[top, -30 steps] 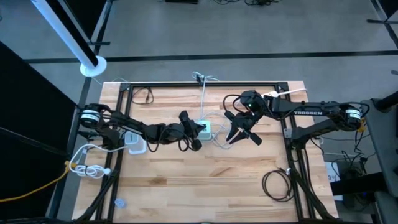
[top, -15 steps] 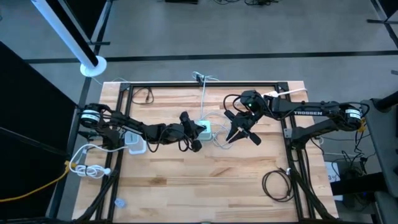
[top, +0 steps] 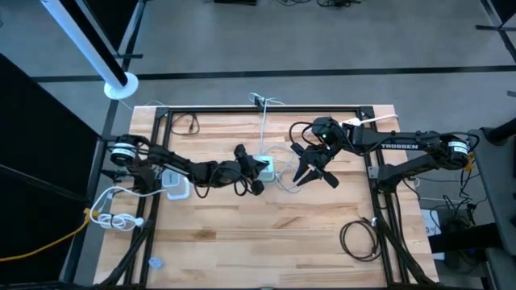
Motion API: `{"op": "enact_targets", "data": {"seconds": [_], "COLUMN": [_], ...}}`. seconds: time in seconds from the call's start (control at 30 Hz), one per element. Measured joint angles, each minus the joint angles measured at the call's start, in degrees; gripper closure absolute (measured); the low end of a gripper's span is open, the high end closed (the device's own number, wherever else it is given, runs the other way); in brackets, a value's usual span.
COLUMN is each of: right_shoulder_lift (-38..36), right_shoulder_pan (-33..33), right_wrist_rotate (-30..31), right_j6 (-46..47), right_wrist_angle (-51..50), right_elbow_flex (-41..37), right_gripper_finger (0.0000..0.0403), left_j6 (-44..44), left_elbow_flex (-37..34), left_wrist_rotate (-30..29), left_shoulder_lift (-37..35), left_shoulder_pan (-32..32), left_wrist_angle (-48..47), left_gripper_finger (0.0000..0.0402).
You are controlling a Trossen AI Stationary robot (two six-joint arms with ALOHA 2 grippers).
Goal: Insert USB
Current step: Insert the right white charger cable into the center white outlet extension
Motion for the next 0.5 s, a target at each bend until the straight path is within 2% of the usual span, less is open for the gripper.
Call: {"op": "enact_targets", "data": {"seconds": [0.5], "right_shoulder_lift": [0.0], "right_shoulder_pan": [0.0], "right_wrist_rotate": [0.0], "right_j6": [-0.5], "right_wrist_angle": [0.0], "right_elbow_flex": [0.0], "right_gripper_finger": [0.0353], "left_j6": [3.2], "left_elbow_flex": [-0.1], "left_wrist_rotate": [-0.5], "left_shoulder_lift": [-0.2], "left_shoulder_pan": [0.0], "left_wrist_angle": [0.6], "left_gripper_finger": [0.0400]}}
